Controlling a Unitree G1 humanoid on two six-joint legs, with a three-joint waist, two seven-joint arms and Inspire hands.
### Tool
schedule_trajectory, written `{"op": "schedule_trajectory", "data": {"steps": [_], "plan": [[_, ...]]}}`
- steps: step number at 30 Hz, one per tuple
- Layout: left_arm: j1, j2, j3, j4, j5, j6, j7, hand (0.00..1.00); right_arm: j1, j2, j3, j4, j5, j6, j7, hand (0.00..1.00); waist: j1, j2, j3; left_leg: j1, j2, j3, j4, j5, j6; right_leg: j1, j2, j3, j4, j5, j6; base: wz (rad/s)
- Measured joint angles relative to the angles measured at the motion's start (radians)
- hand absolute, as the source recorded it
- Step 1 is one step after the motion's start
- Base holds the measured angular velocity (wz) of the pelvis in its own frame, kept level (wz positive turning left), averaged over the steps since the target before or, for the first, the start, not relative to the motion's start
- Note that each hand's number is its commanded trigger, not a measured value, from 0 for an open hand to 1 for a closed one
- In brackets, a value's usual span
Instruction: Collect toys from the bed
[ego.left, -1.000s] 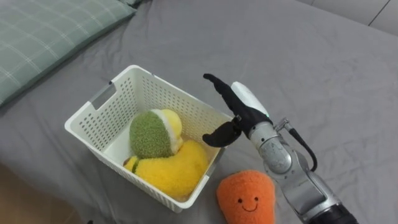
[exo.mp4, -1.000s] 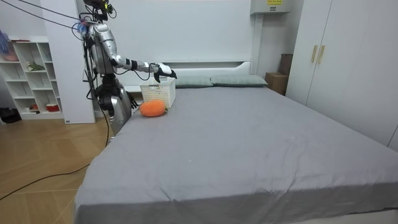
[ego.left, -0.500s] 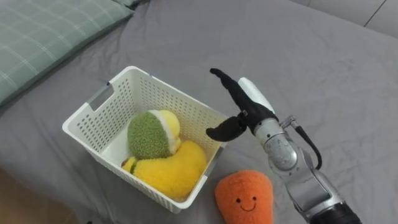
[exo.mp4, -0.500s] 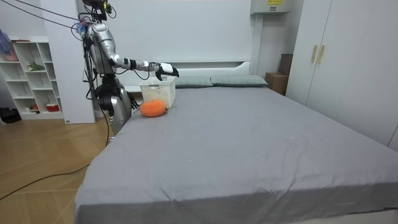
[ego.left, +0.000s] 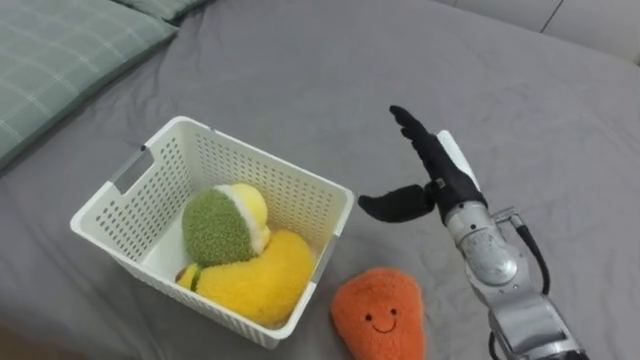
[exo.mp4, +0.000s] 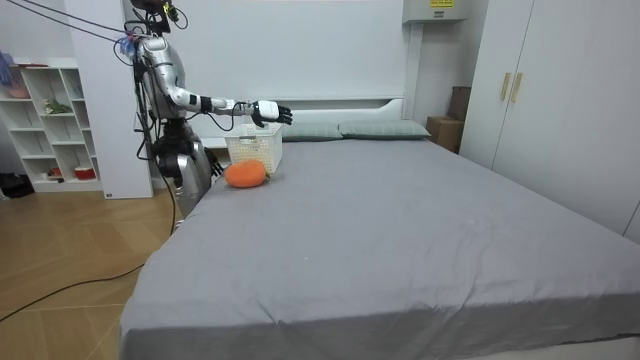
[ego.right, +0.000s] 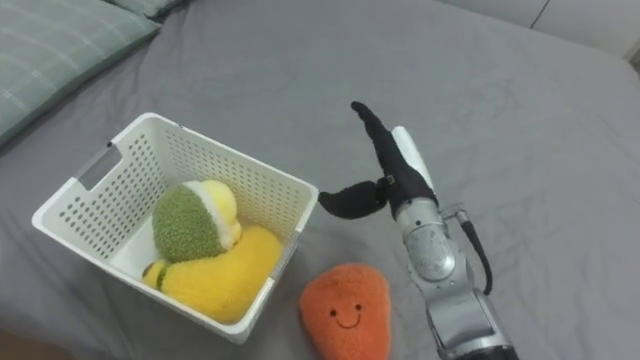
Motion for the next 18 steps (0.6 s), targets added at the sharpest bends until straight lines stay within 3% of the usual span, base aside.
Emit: {"op": "schedule_trajectory", "data": {"steps": [5,8,18], "plan": [[0.006,-0.004,0.002,0.001,-0.001,-0.010,-0.001,0.00,0.031,-0.001,-0.008,0.001,0.041,-0.010,-0.026,0.00,-0.041,0.014,0.0009,0.003,0.001,0.001,0.000,-0.001,0.000,0.001,0.001,0.004,0.002,0.000,0.000,-0.02],[0.012,-0.004,0.001,0.001,-0.002,-0.010,0.001,0.00,0.065,-0.001,-0.016,0.001,0.061,-0.031,-0.041,0.00,-0.051,0.016,0.0012,0.005,0.001,0.008,0.000,-0.001,0.001,0.000,0.001,0.007,0.001,0.000,0.000,-0.05],[0.028,-0.006,0.002,0.001,0.000,-0.015,0.022,0.00,0.100,0.000,-0.074,0.001,0.074,-0.031,-0.055,0.00,-0.082,0.023,-0.0004,0.005,0.001,0.021,0.000,-0.004,0.002,-0.003,0.002,0.025,-0.002,0.001,0.001,-0.04]]}}
